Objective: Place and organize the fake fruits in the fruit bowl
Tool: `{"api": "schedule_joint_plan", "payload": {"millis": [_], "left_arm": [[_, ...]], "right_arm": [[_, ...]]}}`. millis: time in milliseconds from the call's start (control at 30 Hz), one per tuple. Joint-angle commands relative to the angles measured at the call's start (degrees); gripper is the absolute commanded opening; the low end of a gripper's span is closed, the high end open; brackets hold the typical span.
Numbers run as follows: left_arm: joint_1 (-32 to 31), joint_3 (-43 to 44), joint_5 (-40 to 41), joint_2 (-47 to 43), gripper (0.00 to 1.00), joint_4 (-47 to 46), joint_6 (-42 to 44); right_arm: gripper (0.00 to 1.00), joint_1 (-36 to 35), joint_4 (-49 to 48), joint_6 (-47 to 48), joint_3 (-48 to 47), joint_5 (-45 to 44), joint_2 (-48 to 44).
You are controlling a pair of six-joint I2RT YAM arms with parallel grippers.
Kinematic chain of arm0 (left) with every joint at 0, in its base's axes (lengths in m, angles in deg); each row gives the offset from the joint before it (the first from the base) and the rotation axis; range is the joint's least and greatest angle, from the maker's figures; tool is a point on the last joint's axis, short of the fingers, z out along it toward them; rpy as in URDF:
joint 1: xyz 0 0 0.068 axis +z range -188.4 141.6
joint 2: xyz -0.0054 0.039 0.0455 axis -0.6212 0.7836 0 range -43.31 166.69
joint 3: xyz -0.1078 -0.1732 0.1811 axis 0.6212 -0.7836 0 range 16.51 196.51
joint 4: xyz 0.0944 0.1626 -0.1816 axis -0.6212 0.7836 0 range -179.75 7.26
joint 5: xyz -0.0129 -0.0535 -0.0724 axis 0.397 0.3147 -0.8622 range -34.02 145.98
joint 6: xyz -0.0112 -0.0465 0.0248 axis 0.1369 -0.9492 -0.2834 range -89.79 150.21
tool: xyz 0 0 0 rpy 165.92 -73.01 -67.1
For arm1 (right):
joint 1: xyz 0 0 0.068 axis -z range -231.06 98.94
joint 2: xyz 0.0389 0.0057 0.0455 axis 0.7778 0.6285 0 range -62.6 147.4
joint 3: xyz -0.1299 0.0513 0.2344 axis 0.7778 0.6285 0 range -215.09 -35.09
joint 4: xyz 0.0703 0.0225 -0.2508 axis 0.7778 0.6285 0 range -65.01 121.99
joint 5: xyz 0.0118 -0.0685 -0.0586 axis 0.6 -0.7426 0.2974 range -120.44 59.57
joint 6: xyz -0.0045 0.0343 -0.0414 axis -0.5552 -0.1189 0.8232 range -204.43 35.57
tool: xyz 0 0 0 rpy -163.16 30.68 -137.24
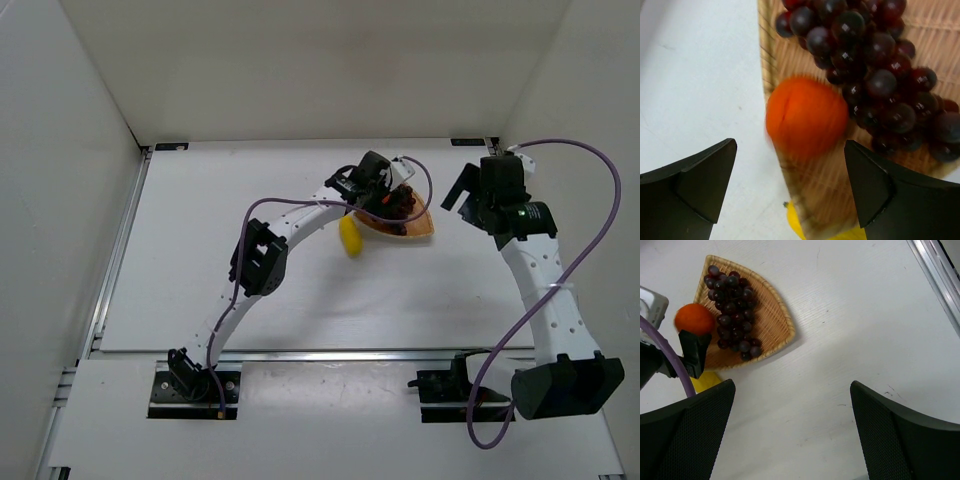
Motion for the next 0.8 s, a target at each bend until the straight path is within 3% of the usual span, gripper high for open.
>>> {"api": "schedule_joint_plan", "payload": {"millis": [0, 67, 233, 333, 533, 667, 767], "left_arm": [[-1.5, -5.0, -1.6, -10.3, 1.0, -1.8, -1.2], [-2.0, -7.5, -1.6, -13.1, 1.0, -1.8, -1.9], [-0.8, -15.4, 7.6, -23.5, 1.0, -1.8, -5.2], [4.0, -22.9, 12.2, -31.3, 1.0, -1.8, -8.9], [17.8, -42.9, 16.4, -47.3, 1.0, -0.7, -10.1], [27.5, -57.8, 20.0, -56.2, 1.0, -0.7, -10.1], [32.4, -64.7, 18.1, -62.8, 1.0, -0.7, -10.6]], "right_arm": [[1.0, 0.1, 0.8, 1.8, 1.2, -0.6, -2.2], [1.0, 0.1, -0.5, 4.0, 2.7, 1.7, -2.2], [1.0, -4.9, -4.2, 7.1, 10.2, 5.6, -1.4], [1.0, -14.6, -5.8, 9.3, 10.7, 5.6, 3.6], [1.0, -29.3, -5.7, 14.7, -5.0, 0.0, 27.0], [0.97, -30.5, -2.9, 13.4, -17.8, -0.7, 43.7], [0.94, -29.9, -1.6, 9.9, -23.3, -1.2, 50.0]]}}
